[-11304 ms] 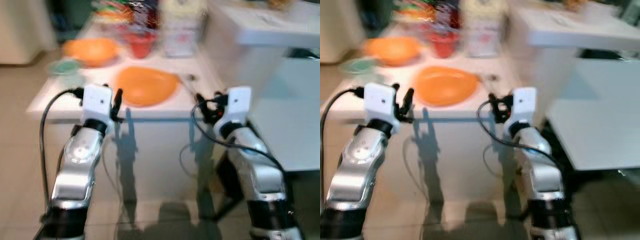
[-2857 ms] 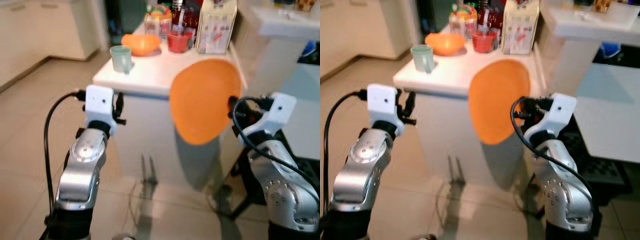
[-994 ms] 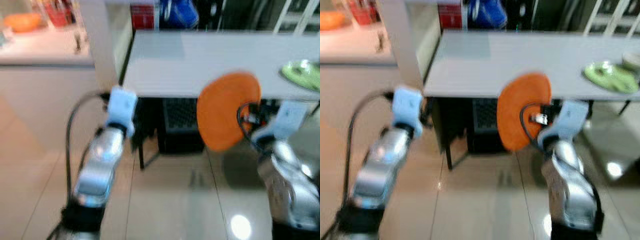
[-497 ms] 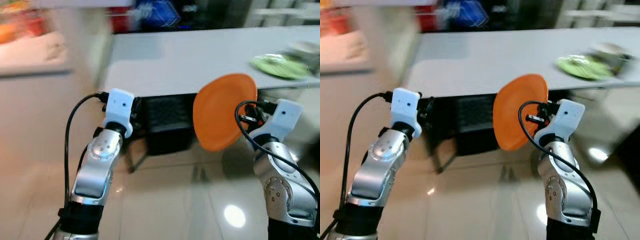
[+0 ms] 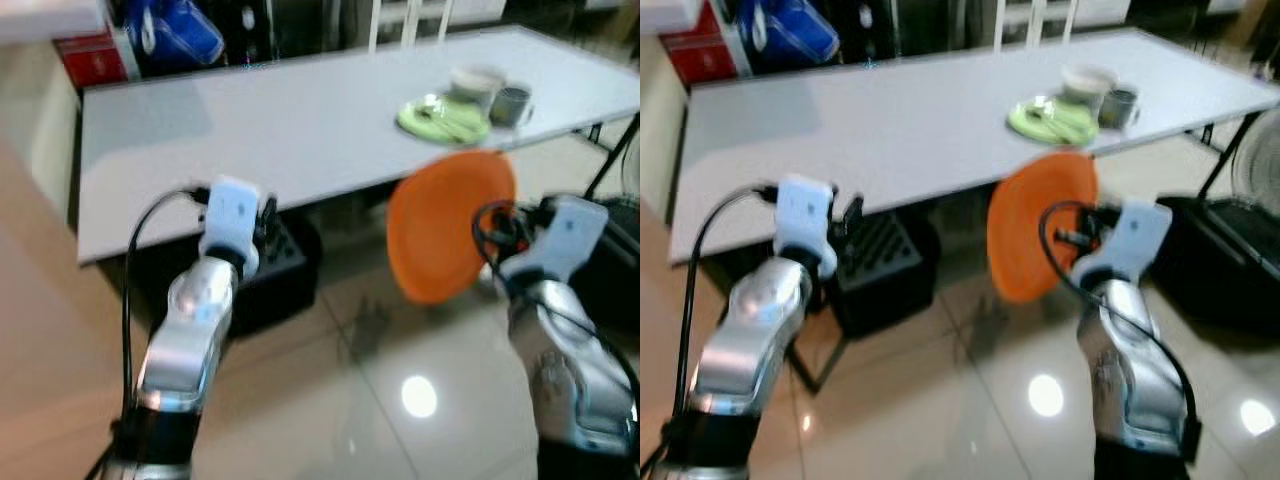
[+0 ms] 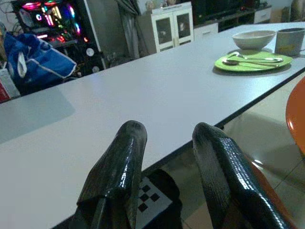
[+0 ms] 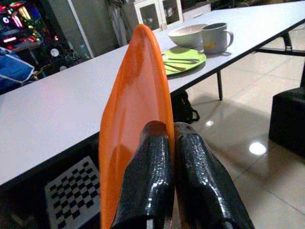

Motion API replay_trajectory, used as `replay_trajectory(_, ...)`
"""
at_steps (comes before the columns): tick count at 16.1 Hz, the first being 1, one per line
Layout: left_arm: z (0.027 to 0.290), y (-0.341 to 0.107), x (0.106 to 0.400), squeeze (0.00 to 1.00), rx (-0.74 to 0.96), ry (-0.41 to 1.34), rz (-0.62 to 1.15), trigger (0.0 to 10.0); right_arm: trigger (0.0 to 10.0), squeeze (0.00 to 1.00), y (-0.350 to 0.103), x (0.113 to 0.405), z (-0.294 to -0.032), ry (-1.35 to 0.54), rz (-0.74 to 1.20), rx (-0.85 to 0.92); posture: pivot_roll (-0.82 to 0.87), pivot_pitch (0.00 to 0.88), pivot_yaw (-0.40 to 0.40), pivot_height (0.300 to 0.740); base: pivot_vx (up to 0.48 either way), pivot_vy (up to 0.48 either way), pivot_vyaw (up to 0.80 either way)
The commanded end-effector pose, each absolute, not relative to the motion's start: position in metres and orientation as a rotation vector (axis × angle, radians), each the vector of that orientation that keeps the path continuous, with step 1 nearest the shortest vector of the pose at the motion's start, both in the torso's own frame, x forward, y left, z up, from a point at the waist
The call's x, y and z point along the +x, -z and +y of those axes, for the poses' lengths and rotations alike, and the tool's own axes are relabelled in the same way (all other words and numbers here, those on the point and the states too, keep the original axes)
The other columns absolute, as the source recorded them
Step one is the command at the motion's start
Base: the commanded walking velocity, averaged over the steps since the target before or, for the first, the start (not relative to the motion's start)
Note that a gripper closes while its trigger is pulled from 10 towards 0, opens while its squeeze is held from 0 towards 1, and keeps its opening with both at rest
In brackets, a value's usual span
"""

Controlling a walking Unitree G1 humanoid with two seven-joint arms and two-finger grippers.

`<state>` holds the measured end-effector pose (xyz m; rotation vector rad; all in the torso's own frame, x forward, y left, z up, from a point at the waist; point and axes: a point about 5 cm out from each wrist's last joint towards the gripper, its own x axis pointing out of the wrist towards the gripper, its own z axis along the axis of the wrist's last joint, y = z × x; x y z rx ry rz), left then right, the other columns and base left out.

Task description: Setting the table

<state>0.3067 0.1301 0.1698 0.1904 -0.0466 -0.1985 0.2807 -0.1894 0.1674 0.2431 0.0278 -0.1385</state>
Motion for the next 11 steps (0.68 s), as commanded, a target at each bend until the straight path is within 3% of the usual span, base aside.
replay_trajectory(1, 0.127, -0.172, 0.307, 0.00, 0.187, 0.209, -0.055, 10.0, 10.0, 0.00, -0.176, 0.282, -0.195, 0.142, -0.007, 0.226, -0.02, 0.000, 0.004, 0.740, 0.349, 0.000, 0.00)
replay_trajectory(11, 0.126, -0.177, 0.310, 0.00, 0.189, 0.208, -0.084, 10.0, 10.0, 0.00, -0.197, 0.285, -0.201, 0.151, -0.134, 0.300, -0.03, 0.000, 0.004, 0.740, 0.352, 0.000, 0.05)
